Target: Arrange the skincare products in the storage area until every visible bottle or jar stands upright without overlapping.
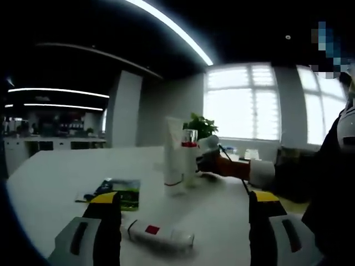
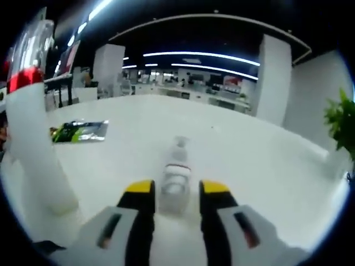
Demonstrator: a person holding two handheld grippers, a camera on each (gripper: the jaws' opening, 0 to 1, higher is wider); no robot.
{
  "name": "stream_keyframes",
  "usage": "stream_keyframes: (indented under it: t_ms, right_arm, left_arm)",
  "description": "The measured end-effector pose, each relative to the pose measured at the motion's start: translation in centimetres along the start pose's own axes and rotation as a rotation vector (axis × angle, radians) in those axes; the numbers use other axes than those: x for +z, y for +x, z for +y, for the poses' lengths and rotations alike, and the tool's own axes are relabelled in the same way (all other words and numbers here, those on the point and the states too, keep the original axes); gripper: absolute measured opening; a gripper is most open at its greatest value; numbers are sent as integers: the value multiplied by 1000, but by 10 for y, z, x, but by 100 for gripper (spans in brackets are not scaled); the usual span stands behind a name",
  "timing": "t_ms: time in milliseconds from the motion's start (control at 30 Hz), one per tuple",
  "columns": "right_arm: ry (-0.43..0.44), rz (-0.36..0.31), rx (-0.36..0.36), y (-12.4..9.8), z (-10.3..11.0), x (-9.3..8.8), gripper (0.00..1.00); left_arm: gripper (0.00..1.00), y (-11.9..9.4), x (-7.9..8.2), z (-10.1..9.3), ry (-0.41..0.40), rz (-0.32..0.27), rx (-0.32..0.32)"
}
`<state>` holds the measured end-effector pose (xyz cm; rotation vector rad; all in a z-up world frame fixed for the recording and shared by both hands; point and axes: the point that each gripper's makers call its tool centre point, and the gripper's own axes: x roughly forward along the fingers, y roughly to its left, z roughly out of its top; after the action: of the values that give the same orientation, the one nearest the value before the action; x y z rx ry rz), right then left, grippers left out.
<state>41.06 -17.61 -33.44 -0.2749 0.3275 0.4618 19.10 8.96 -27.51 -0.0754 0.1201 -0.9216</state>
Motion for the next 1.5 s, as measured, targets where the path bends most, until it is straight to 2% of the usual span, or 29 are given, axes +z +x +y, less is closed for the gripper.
stream_keyframes:
  t_ms: [167, 333, 467, 533, 667, 900, 967, 1067, 1167, 1233, 1333, 1500]
  right_arm:
    - [-21, 12, -18, 0, -4, -2, 27]
    - [-32, 26, -13, 1, -3, -5, 25]
    - [-38, 21, -14, -1, -3, -2, 24]
    - [-38, 11, -3, -1, 0, -1, 19]
    - [-39, 11, 9, 0, 1, -1, 19]
    - [-34, 8, 11, -4, 3, -1, 19]
    - [-28, 3, 13, -6, 5, -1, 19]
    - [28, -7, 25, -7, 8, 0, 19]
    - [125, -40, 30, -10, 7, 3, 18]
    - [204, -79, 61, -12, 8, 8, 18]
    - [206, -95, 56, -18, 3, 11, 18]
    - [285, -133, 61, -25, -1, 16, 18]
  left_arm:
    - [97, -2, 0, 0, 40, 21, 12]
    - [97, -4, 4, 2, 26, -1, 13]
    - [97, -4, 0, 2, 36, 20, 15]
    - [97, -4, 0, 2, 43, 25, 15]
    - [97, -4, 3, 0, 41, 12, 13]
    - [97, -5, 1, -1, 54, 26, 27]
    - [97, -6, 5, -2, 59, 11, 42]
    - [97, -7, 7, -2, 52, 1, 44]
    - [97, -8, 7, -3, 46, -3, 49]
    - [97, -7, 6, -4, 41, -5, 48]
    - [96, -7, 5, -7, 34, -8, 47]
    - [96, -8, 5, -10, 32, -12, 42]
